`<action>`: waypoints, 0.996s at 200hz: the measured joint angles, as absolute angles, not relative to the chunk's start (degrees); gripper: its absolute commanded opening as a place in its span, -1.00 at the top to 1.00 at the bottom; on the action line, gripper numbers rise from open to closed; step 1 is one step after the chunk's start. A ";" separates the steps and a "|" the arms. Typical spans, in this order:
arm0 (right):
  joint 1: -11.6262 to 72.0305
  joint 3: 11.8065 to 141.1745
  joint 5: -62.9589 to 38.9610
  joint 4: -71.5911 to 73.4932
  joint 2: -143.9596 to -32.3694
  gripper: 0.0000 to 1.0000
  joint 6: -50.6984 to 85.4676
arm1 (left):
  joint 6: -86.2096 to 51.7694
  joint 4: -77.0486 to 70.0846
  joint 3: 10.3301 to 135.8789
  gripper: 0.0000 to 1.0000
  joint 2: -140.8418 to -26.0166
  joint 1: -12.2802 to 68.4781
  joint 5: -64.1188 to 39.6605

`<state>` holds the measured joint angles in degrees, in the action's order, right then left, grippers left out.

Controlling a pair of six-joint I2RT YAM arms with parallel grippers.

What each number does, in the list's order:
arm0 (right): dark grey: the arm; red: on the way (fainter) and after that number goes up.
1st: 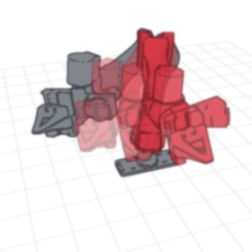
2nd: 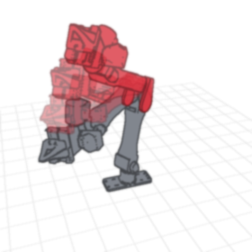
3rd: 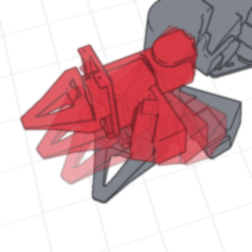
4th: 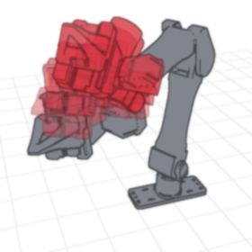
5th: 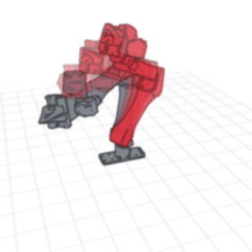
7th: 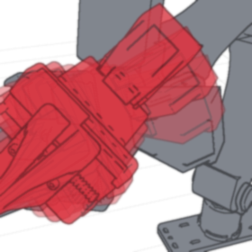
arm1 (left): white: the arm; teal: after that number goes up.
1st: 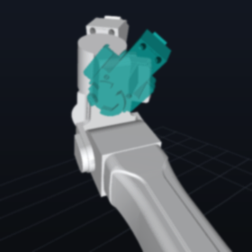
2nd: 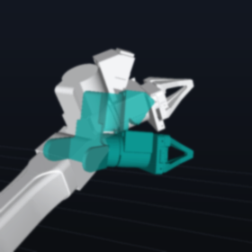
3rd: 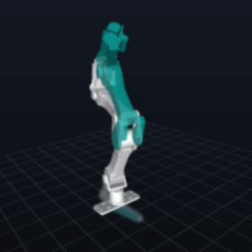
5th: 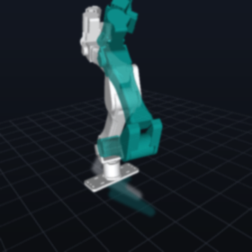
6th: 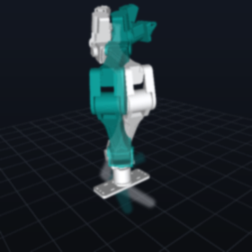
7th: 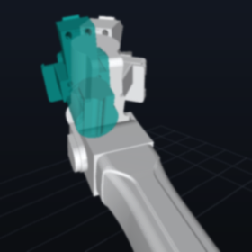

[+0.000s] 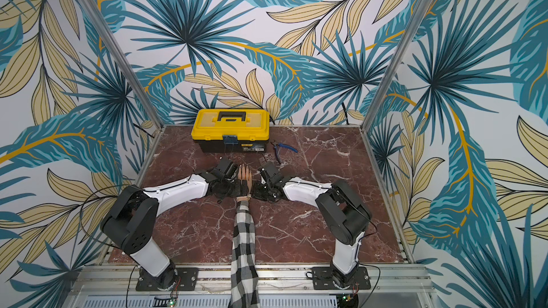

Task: Take off the watch
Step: Untie the watch from the hand.

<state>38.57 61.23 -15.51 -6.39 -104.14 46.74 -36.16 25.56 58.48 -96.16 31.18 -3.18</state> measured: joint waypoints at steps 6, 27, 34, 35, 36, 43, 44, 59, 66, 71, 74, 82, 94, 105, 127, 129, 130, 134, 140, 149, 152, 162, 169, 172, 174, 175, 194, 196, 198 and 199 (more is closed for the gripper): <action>38.57 61.23 -15.51 -6.39 -104.14 1.00 46.74 | -36.12 25.56 58.26 -0.89 -95.90 30.98 -3.20; 38.57 61.23 -15.51 -6.39 -104.14 1.00 46.74 | -35.92 25.61 57.67 -0.89 -95.33 30.63 -3.29; 38.57 61.23 -15.51 -6.39 -104.14 1.00 46.74 | -35.90 25.61 57.52 -0.89 -95.26 30.59 -3.46; 38.57 61.23 -15.51 -6.39 -104.14 1.00 46.74 | -35.92 25.61 57.49 -0.89 -95.24 30.59 -3.49; 38.57 61.23 -15.51 -6.39 -104.14 1.00 46.74 | -35.90 25.61 57.45 -0.89 -95.24 30.59 -3.46; 38.57 61.23 -15.51 -6.39 -104.14 1.00 46.74 | -35.90 25.61 57.30 -0.89 -95.18 30.57 -3.66; 38.57 61.23 -15.51 -6.39 -104.14 1.00 46.74 | -35.90 25.61 57.28 -0.89 -95.18 30.57 -3.66; 38.57 61.25 -15.51 -6.42 -104.14 1.00 46.74 | -35.97 25.56 57.14 -0.89 -95.13 30.52 -3.88; 38.57 61.25 -15.51 -6.42 -104.14 1.00 46.72 | -35.99 25.54 57.14 -0.89 -95.13 30.48 -3.97; 38.57 61.28 -15.51 -6.46 -104.14 1.00 46.74 | -36.01 25.54 57.14 -0.89 -95.13 30.46 -4.05; 38.57 61.28 -15.51 -6.44 -104.14 1.00 46.72 | -36.01 25.54 57.14 -0.89 -95.13 30.41 -4.10; 38.57 61.30 -15.51 -6.44 -104.14 1.00 46.72 | -36.01 25.54 57.14 -0.89 -95.11 30.37 -4.27; 38.57 61.30 -15.51 -6.44 -104.14 1.00 46.72 | -36.01 25.56 57.17 -0.89 -95.02 30.37 -4.58; 38.57 61.30 -15.53 -6.44 -104.14 1.00 46.72 | -36.03 25.63 57.21 -0.89 -94.91 30.39 -5.04; 38.57 61.41 -15.51 -6.46 -104.14 1.00 46.72 | -36.01 26.00 57.98 -0.89 -94.87 30.85 -5.43; 38.57 61.41 -15.53 -6.46 -104.14 1.00 46.72 | -36.01 26.02 58.08 -0.89 -94.87 30.94 -5.45; 38.57 61.41 -15.53 -6.46 -104.14 1.00 46.72 | -36.01 26.02 58.13 -0.89 -94.87 30.96 -5.45; 38.57 61.43 -15.53 -6.46 -104.14 1.00 46.72 | -36.01 26.00 58.33 -0.89 -94.87 31.14 -5.52; 38.57 61.43 -15.53 -6.46 -104.14 1.00 46.72 | -36.01 26.00 58.61 -0.89 -94.87 31.40 -5.61; 38.57 61.43 -15.51 -6.48 -104.14 1.00 46.72 | -36.03 25.98 59.05 -0.89 -94.87 31.88 -5.63; 38.57 61.43 -15.53 -6.48 -104.14 1.00 46.72 | -36.03 25.98 59.16 -0.89 -94.87 32.01 -5.63; 38.57 61.43 -15.53 -6.48 -104.14 1.00 46.72 | -36.03 25.93 59.37 -0.89 -94.87 32.36 -5.65; 38.57 61.43 -15.53 -6.48 -104.14 1.00 46.72 | -36.05 25.96 59.40 -0.89 -94.91 32.56 -5.63; 38.57 61.45 -15.53 -6.48 -104.14 1.00 46.72 | -36.05 25.98 59.40 -0.89 -94.96 32.62 -5.65; 38.57 61.45 -15.53 -6.48 -104.14 1.00 46.72 | -36.05 25.98 59.40 -0.89 -94.98 32.64 -5.65; 38.57 61.45 -15.53 -6.46 -104.14 1.00 46.72 | -36.05 25.98 59.40 -0.89 -94.98 32.64 -5.63; 38.57 61.45 -15.53 -6.48 -104.14 1.00 46.72 | -36.05 26.02 59.40 -0.88 -95.39 32.88 -5.78; 38.57 61.45 -15.53 -6.46 -104.14 1.00 46.72 | -36.05 26.02 59.40 -0.88 -95.39 32.88 -5.78; 38.57 61.45 -15.51 -6.48 -104.14 1.00 46.72 | -36.05 26.02 59.40 -0.88 -95.44 32.86 -5.78; 38.57 61.45 -15.53 -6.46 -104.14 1.00 46.72 | -36.05 26.02 59.40 -0.88 -95.46 32.86 -5.78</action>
